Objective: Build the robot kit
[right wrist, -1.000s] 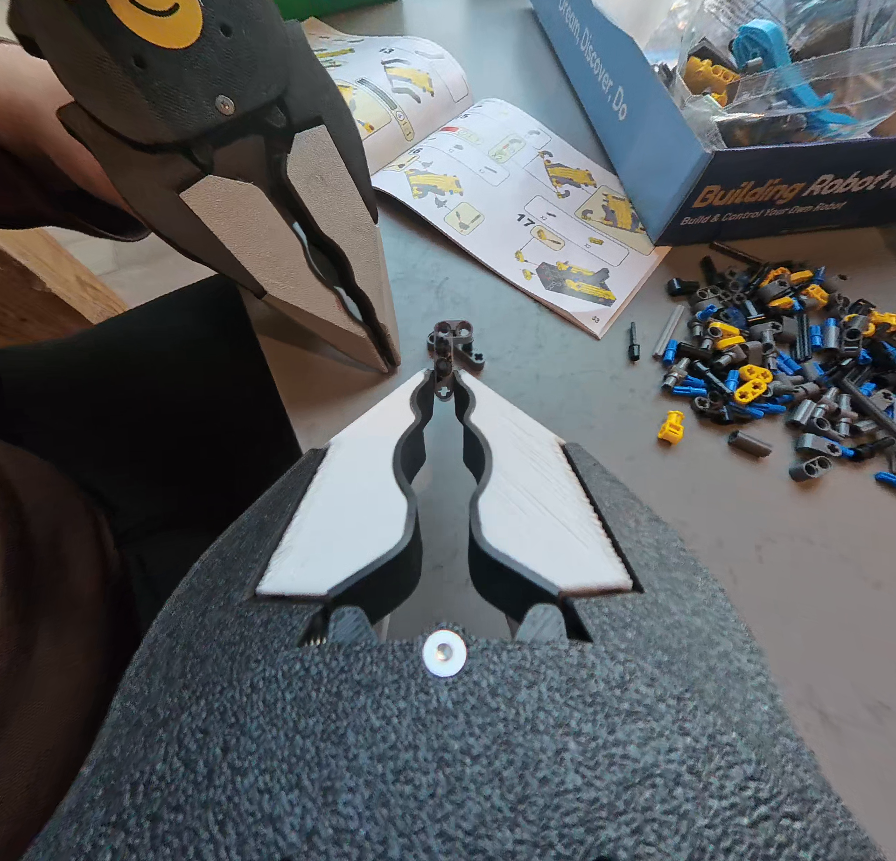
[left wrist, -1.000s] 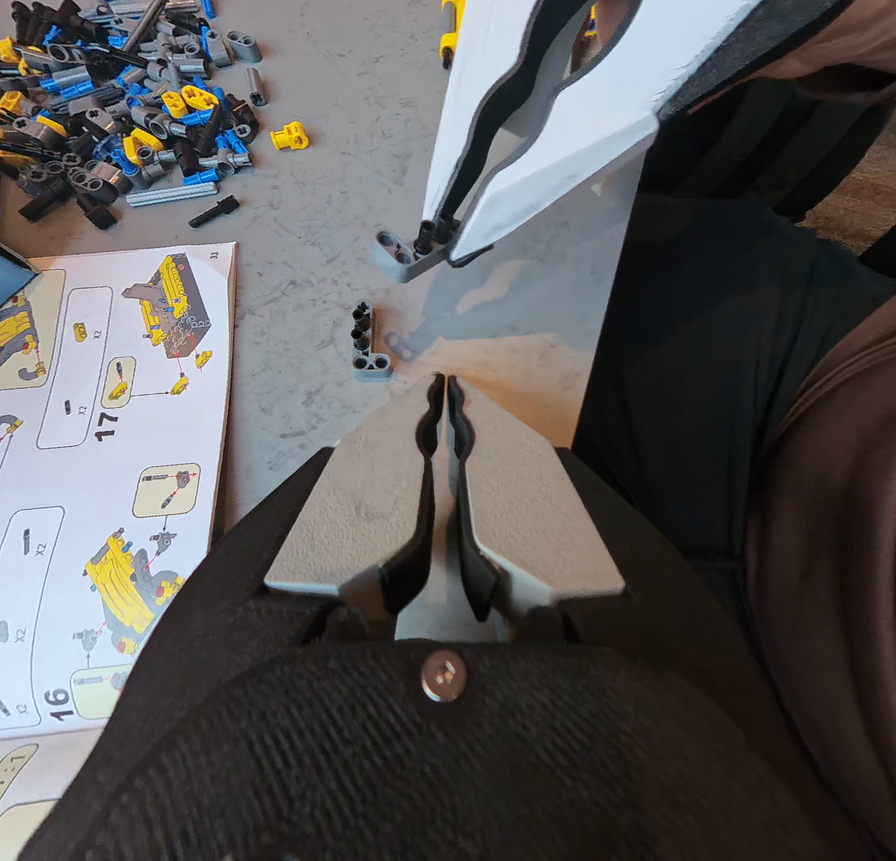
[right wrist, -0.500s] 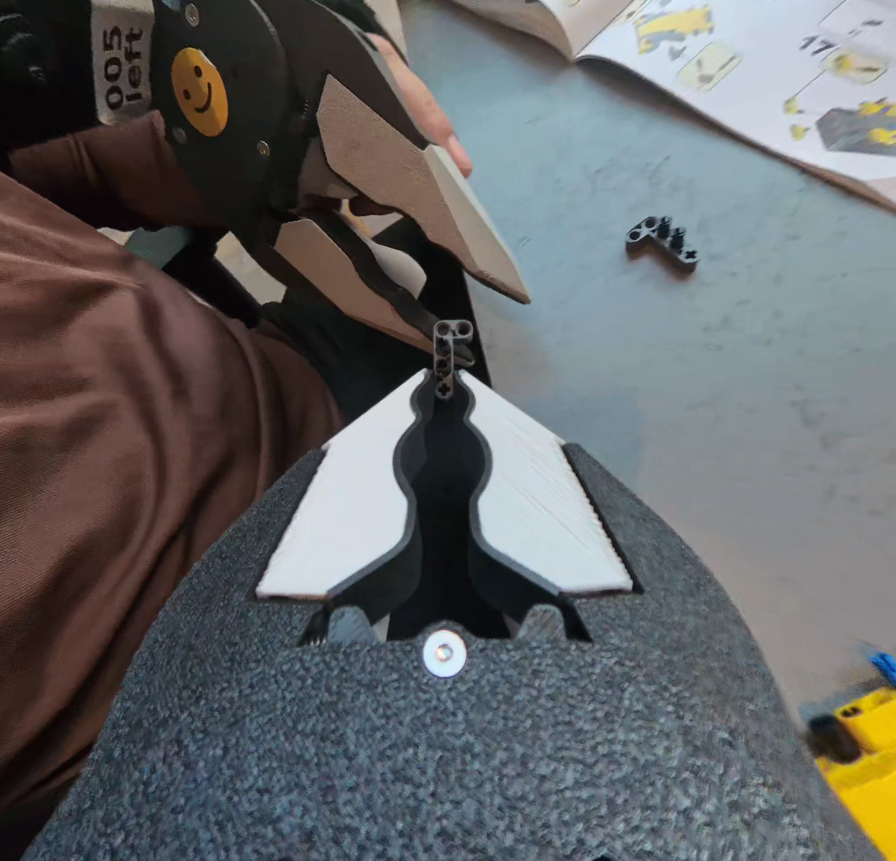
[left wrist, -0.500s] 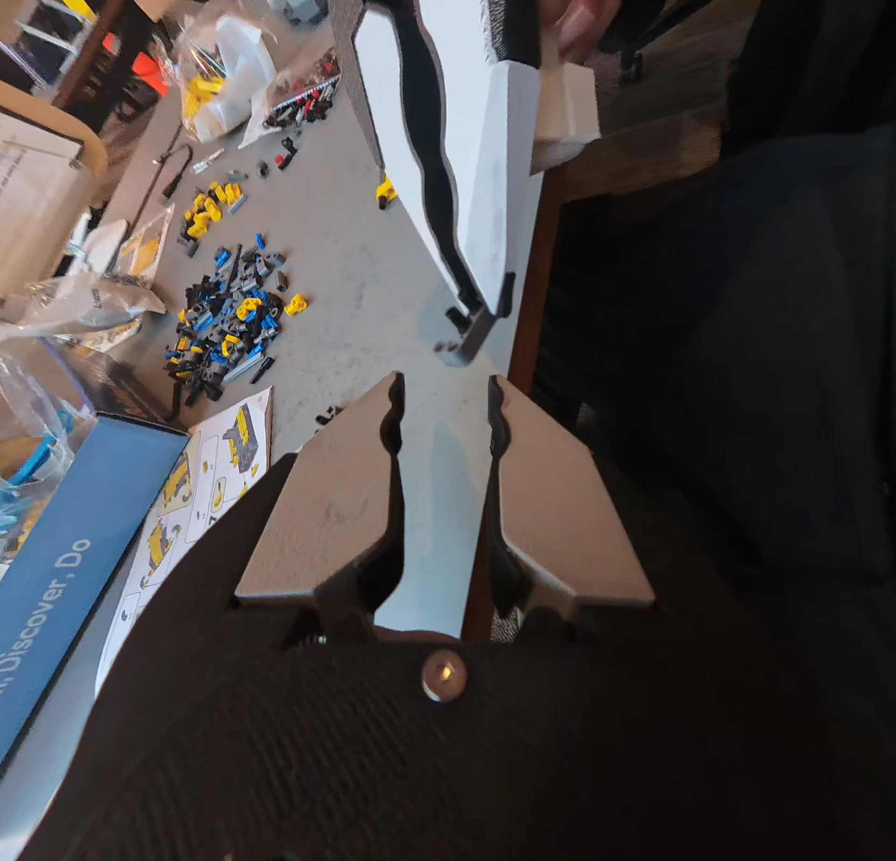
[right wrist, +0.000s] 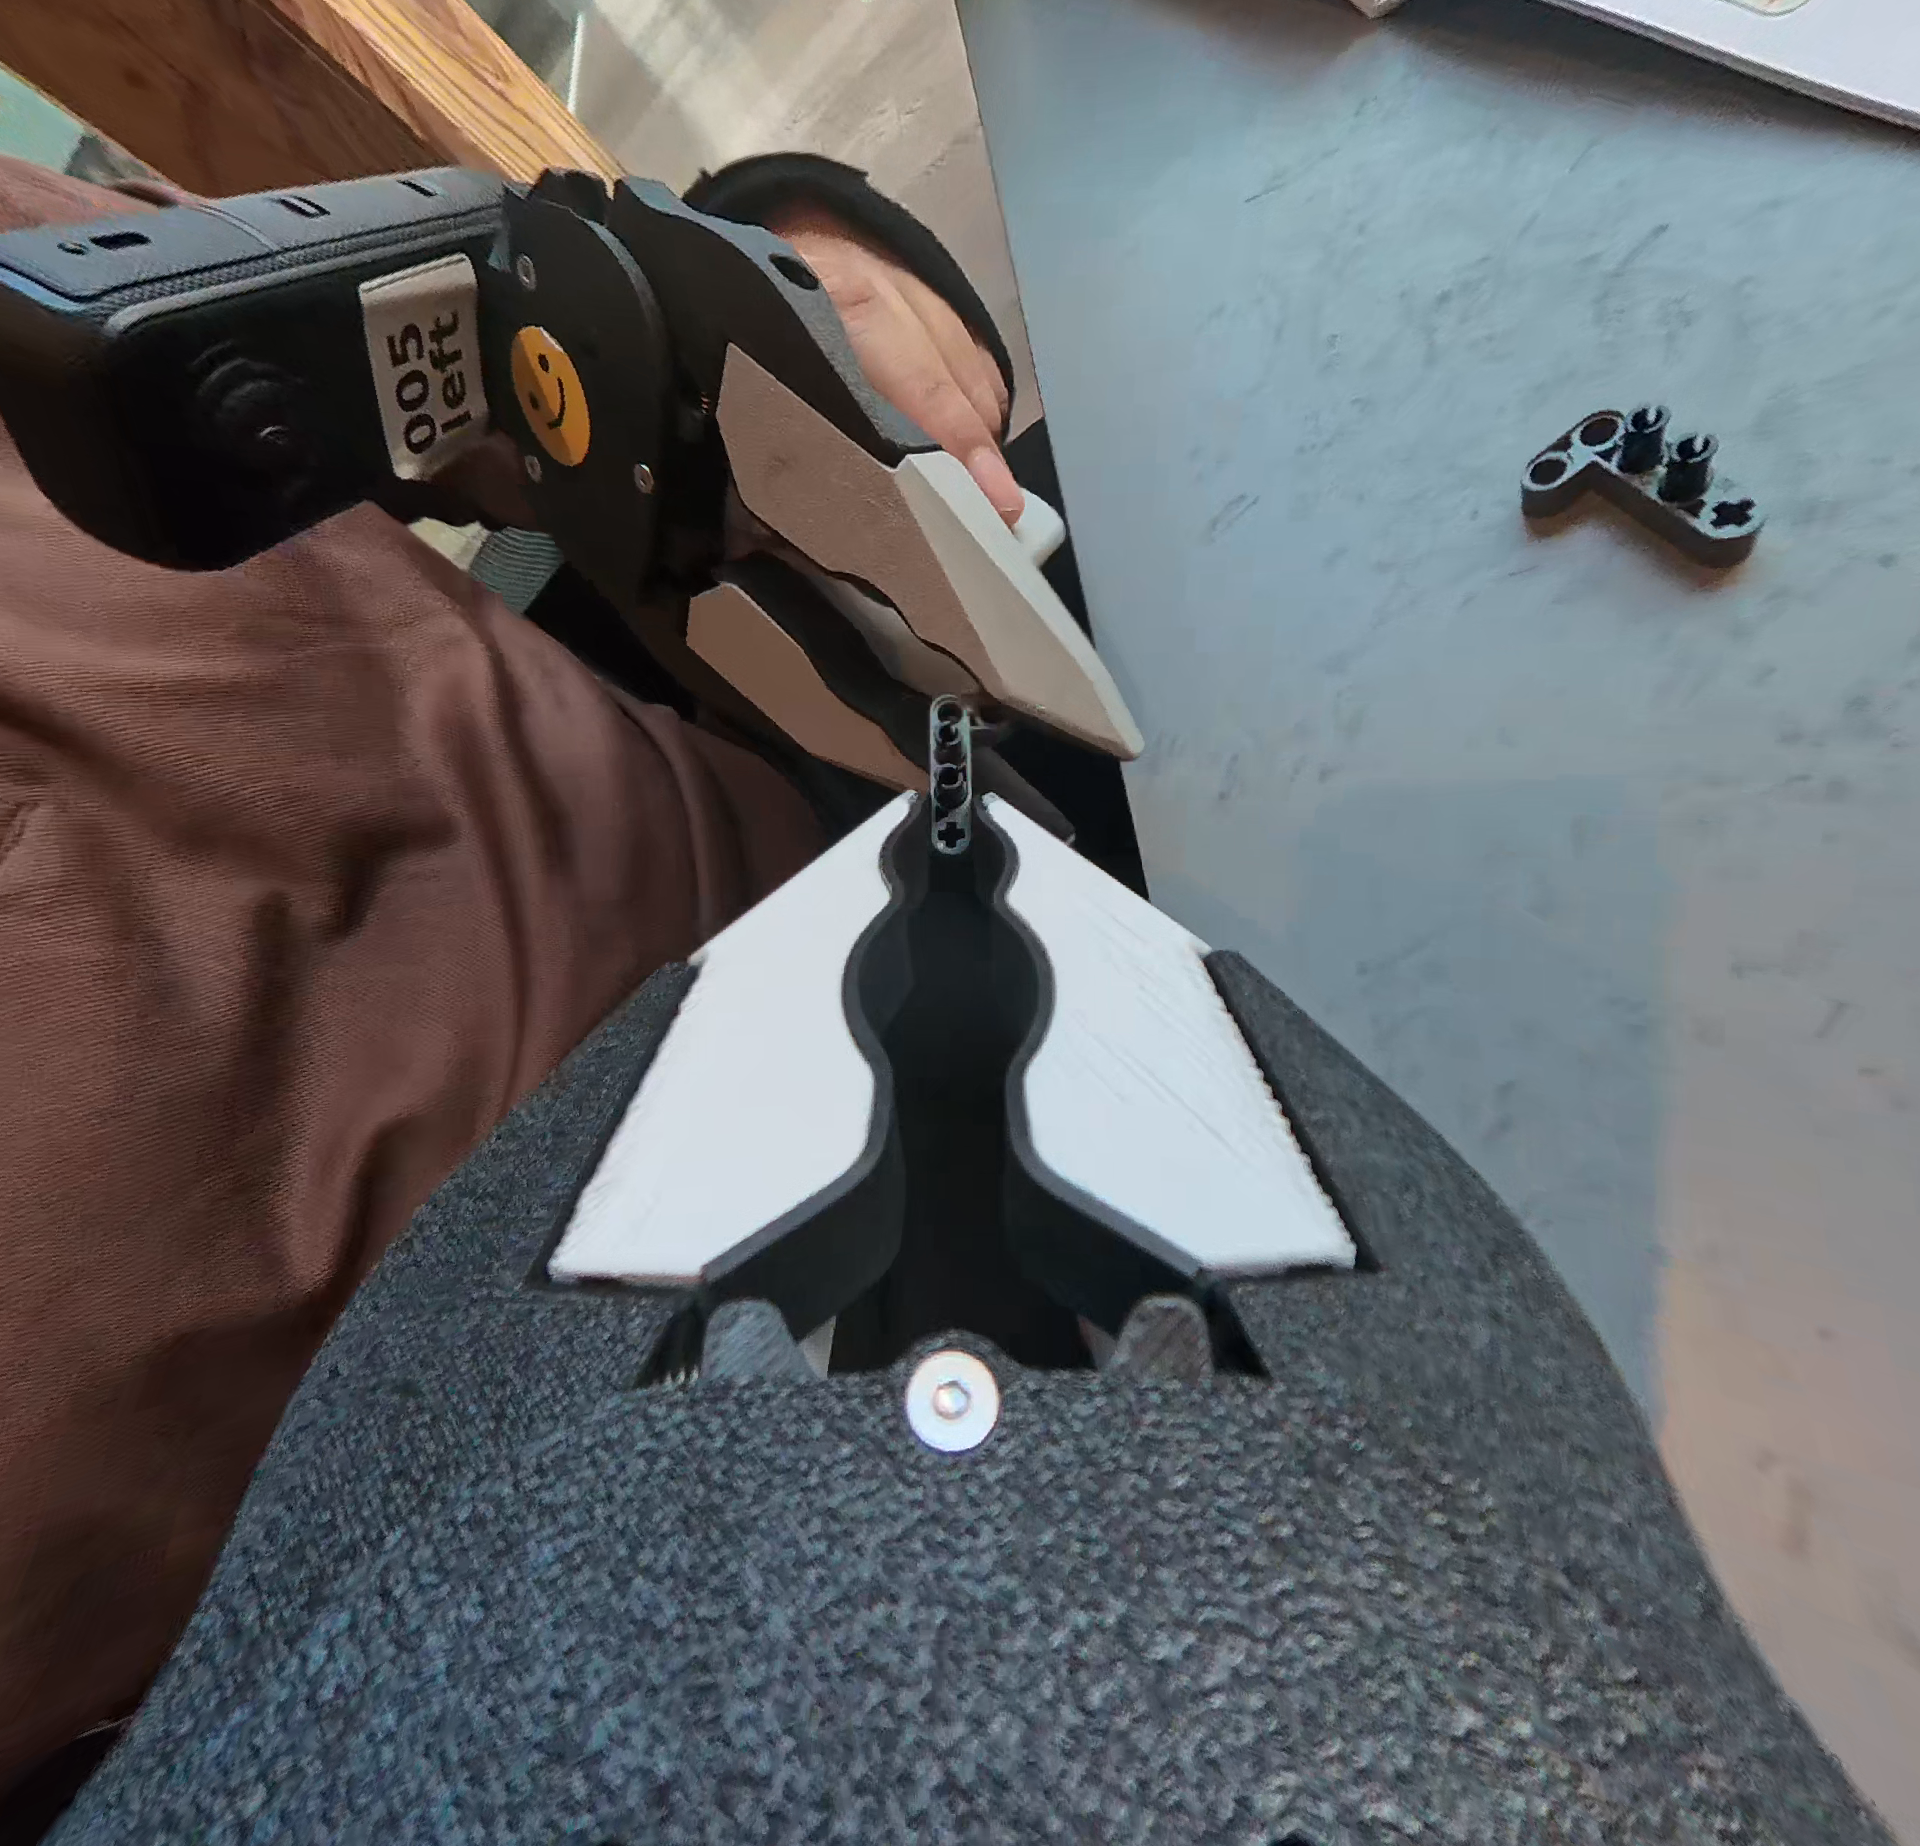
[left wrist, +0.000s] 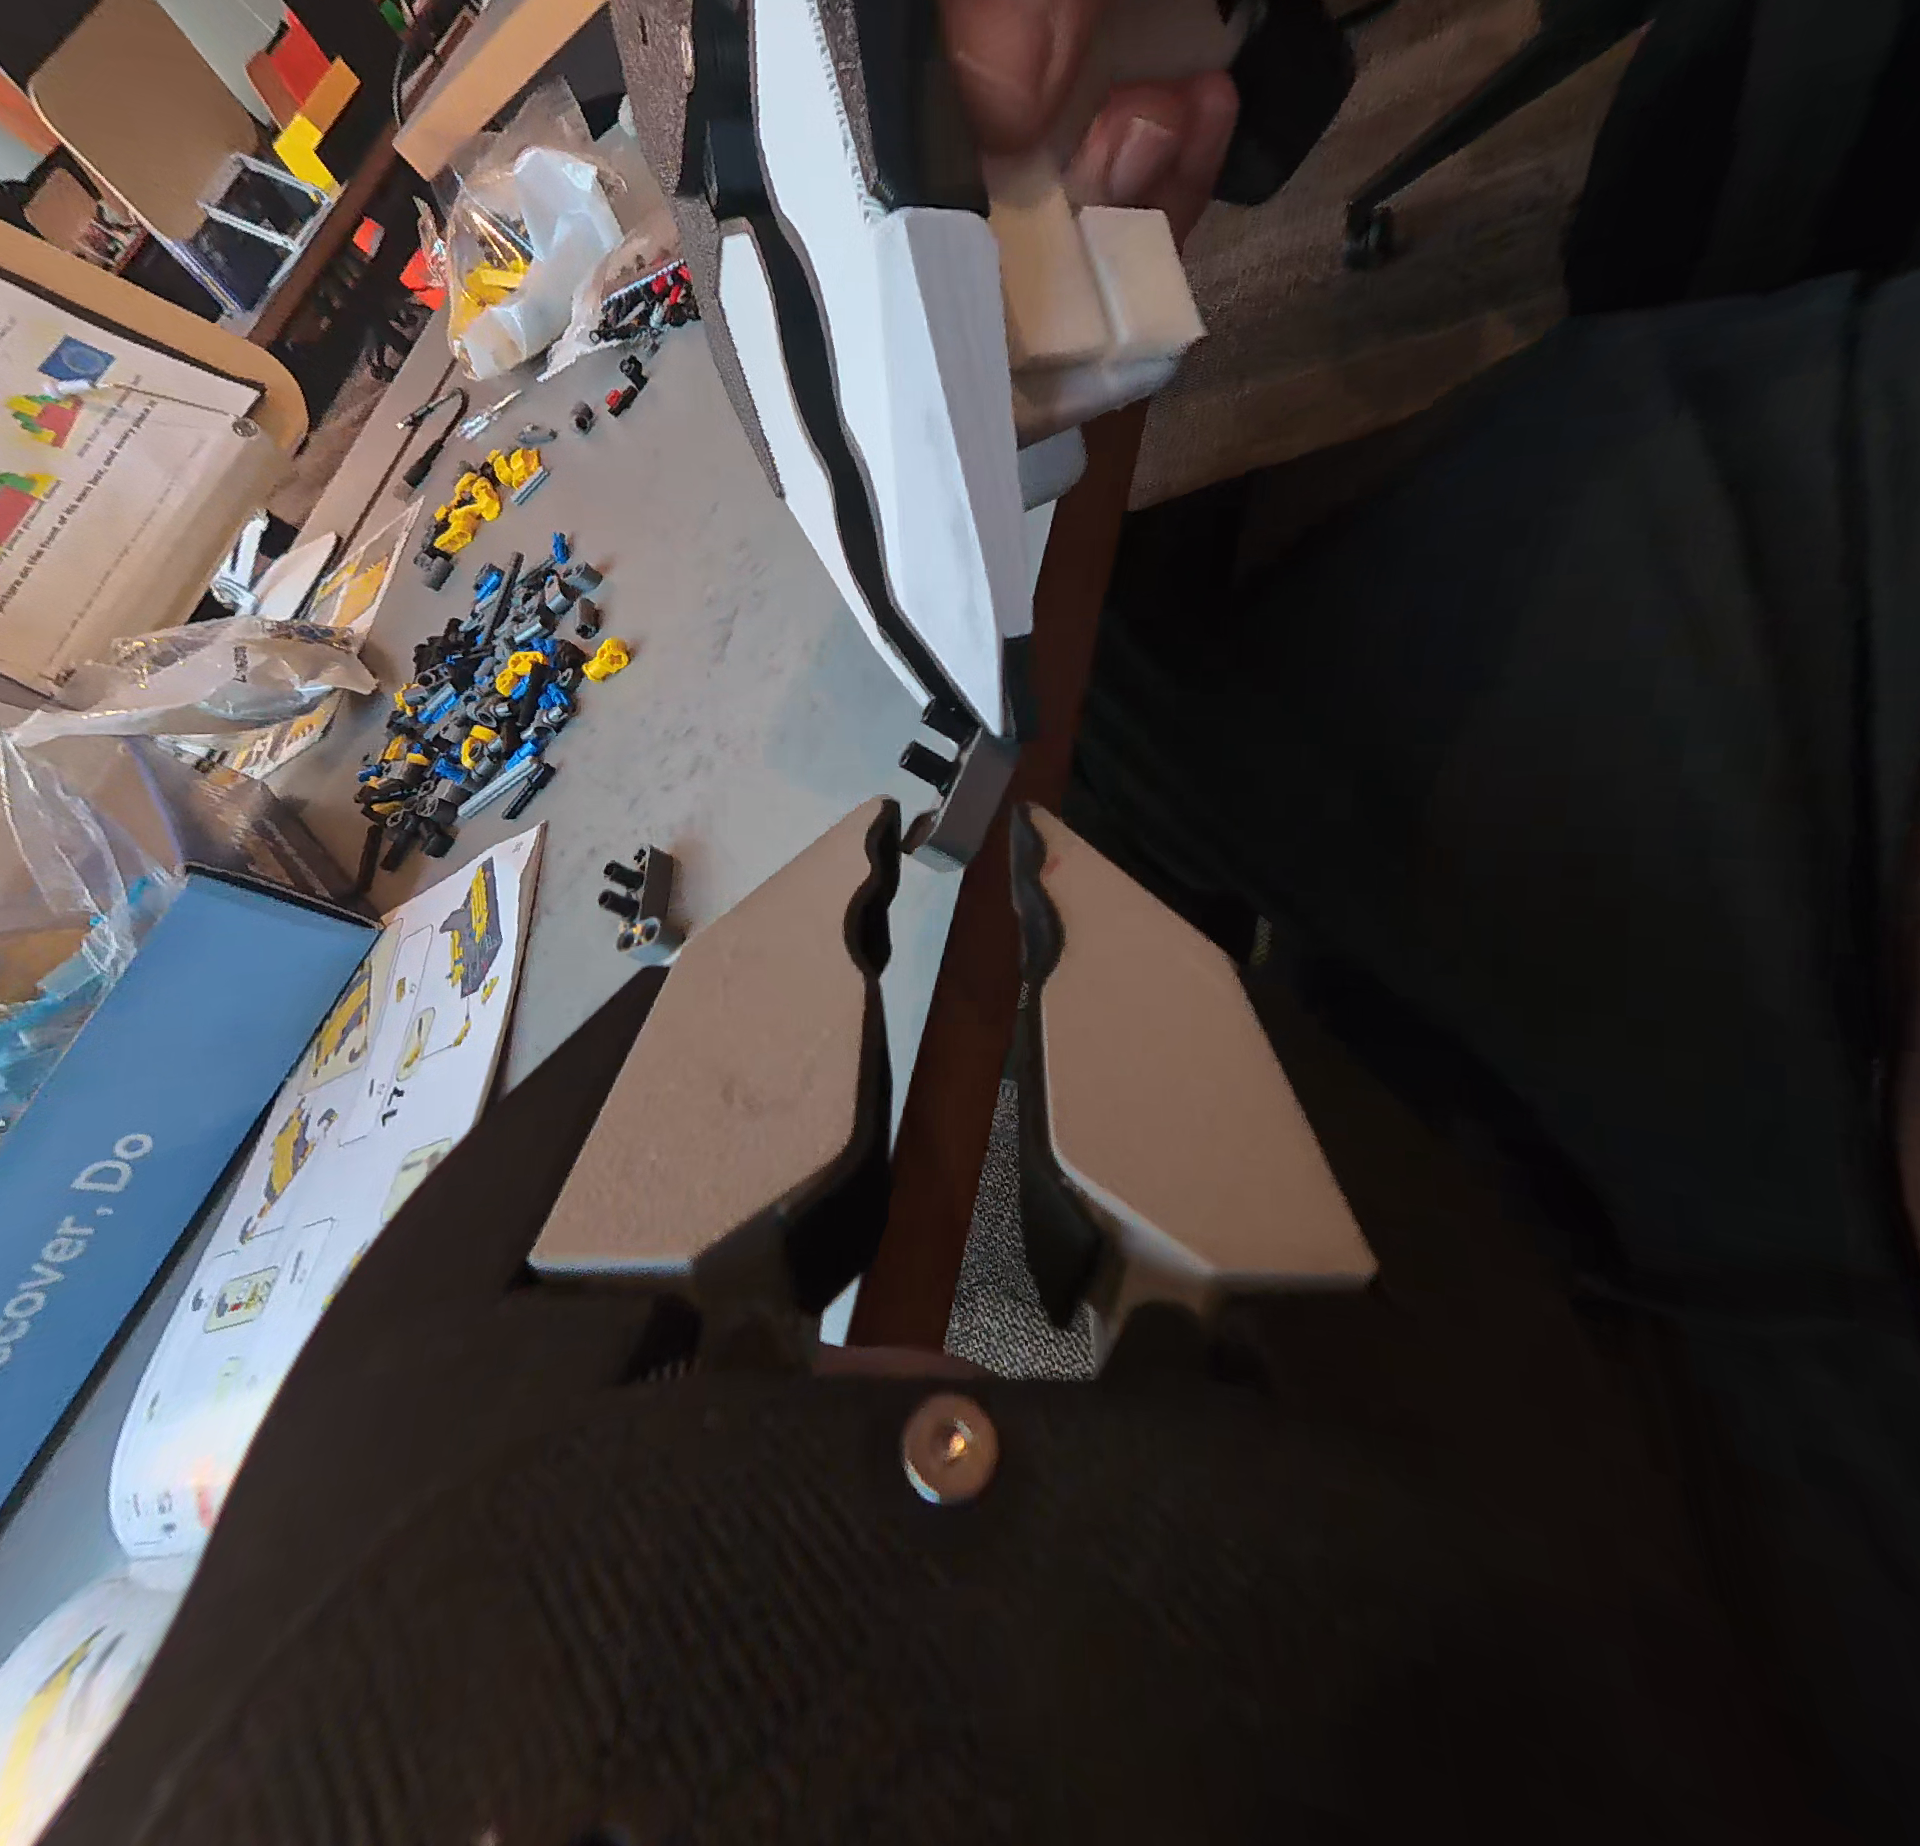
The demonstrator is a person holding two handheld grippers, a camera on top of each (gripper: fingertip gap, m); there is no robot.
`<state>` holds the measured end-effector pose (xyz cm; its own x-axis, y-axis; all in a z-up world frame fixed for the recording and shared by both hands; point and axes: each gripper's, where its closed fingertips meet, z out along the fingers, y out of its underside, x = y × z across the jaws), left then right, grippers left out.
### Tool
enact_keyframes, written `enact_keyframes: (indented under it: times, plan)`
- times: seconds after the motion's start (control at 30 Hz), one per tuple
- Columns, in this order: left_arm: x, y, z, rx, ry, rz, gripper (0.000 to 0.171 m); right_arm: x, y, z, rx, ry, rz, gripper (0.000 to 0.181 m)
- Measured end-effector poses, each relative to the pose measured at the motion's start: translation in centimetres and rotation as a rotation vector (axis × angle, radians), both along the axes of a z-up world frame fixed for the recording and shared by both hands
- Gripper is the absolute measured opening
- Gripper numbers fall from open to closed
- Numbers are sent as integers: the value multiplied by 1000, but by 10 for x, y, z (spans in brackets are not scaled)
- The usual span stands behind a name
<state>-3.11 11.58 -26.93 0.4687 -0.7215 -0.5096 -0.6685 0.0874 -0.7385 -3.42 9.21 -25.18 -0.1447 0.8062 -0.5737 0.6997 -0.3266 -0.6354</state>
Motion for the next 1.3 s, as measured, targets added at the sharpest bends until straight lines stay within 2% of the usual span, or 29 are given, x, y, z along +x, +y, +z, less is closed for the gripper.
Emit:
enact_keyframes:
  times: [0.1,0.2,0.47,0.73,0.8,1.0,1.1,1.17,1.3]
  plan:
    - [-1,4,-4,-19,-24,14,25,-4,-4,4,-41,22,21,7]
    - [-2,12,-1,-27,-113,55,35,-8,-6,9,-79,54,44,7]
    - [0,12,16,-73,-310,29,34,-9,1,15,-77,90,30,7]
    - [9,0,26,5,-228,-51,27,9,3,15,-126,66,-22,7]
    - [12,-5,27,37,-202,-73,20,10,2,17,-137,68,-18,7]
    - [6,-4,36,141,-154,-50,10,7,4,24,-104,87,-30,7]
    - [-2,5,37,139,-143,39,6,0,23,28,-67,124,-134,12]
    - [-12,15,41,116,-189,142,6,-3,47,28,20,141,-263,29]
    - [-26,27,39,59,-245,245,6,-11,66,42,184,226,-417,29]
